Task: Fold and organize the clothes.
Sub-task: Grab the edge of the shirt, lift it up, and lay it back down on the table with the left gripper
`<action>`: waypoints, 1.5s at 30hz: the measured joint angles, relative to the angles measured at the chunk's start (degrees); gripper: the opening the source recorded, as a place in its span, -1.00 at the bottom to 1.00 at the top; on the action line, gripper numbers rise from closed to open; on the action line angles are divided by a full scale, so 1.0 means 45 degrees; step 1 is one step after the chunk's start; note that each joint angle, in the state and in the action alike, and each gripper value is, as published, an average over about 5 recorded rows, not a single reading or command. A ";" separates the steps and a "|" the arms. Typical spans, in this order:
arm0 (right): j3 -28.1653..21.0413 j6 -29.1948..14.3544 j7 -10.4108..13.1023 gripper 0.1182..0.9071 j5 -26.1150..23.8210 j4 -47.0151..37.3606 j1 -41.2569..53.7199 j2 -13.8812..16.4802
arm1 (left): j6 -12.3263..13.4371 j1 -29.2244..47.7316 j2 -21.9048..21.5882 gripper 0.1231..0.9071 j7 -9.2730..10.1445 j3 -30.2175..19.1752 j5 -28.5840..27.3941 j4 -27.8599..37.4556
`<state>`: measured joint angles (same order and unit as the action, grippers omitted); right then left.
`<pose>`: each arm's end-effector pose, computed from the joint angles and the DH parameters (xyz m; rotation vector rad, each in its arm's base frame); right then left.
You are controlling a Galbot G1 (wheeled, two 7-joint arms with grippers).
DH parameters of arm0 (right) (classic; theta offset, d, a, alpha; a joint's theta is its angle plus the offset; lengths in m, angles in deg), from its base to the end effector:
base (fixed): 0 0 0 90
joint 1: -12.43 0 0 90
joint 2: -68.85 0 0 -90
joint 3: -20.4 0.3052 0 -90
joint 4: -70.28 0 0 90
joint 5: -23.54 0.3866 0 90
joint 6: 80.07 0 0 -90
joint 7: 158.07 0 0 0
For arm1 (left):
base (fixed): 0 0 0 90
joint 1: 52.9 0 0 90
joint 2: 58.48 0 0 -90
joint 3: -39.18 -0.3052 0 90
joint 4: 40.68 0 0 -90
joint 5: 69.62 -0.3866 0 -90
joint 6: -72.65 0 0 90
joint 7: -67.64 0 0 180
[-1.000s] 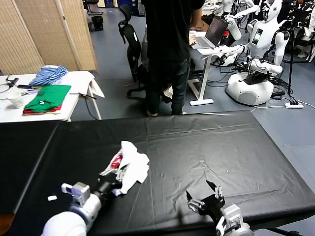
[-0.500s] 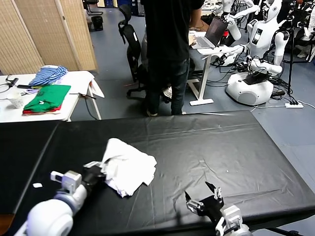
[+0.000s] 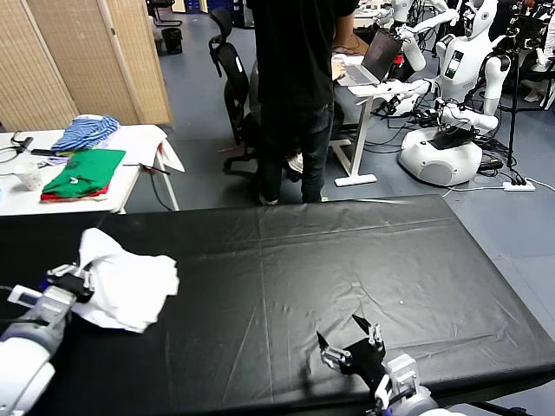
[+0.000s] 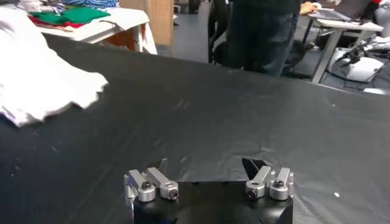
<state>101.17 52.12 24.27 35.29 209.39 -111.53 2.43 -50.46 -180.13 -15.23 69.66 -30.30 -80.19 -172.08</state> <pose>0.1915 0.0320 -0.1628 0.4632 -2.5579 0.2148 0.2405 0.1057 -0.1324 0.1385 -2.4895 -1.4572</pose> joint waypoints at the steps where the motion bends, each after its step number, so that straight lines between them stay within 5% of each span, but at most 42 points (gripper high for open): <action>1: 0.0032 0.0000 0.0003 1.00 0.0000 0.0006 -0.0009 0.0014 | 0.0019 -0.0088 0.0125 -0.86 -0.0084 -0.0209 -0.0114 -0.0082; 10: 0.0200 0.0000 0.0060 1.00 -0.0030 0.0048 -0.0110 -0.0015 | 0.0088 -0.0689 0.1718 -0.86 -0.0207 -0.3418 -0.0169 -0.0404; 17: 0.0197 0.0000 0.0118 1.00 -0.0146 0.0058 -0.0232 -0.0228 | -0.0443 -0.0259 0.2071 -0.86 0.0108 -0.5409 0.1826 -0.0818; 27: 0.0186 0.0000 0.0098 1.00 -0.0616 0.0293 -0.0712 -0.0521 | 0.0624 0.1980 0.2793 -0.86 0.1031 -0.7330 0.5871 0.0308; 36: 0.0199 0.0000 0.0043 1.00 -0.0678 0.0494 -0.1197 -0.0621 | 0.0824 0.4882 0.3961 -0.86 0.1516 -0.9139 0.6907 0.2250; 41: 0.0154 0.0000 0.0043 1.00 -0.0650 0.0500 -0.1217 -0.0695 | 0.0556 0.5340 0.4329 -0.86 0.1757 -0.9485 0.7168 0.2731; 45: 0.0161 0.0000 0.0050 1.00 -0.0647 0.0516 -0.1211 -0.0721 | -0.0483 0.5349 0.4361 -0.68 0.1880 -0.9649 0.7488 0.2641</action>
<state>101.89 52.12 24.50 32.38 211.71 -116.98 -0.82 -52.63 -156.06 4.40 78.12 -73.72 -46.49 -160.20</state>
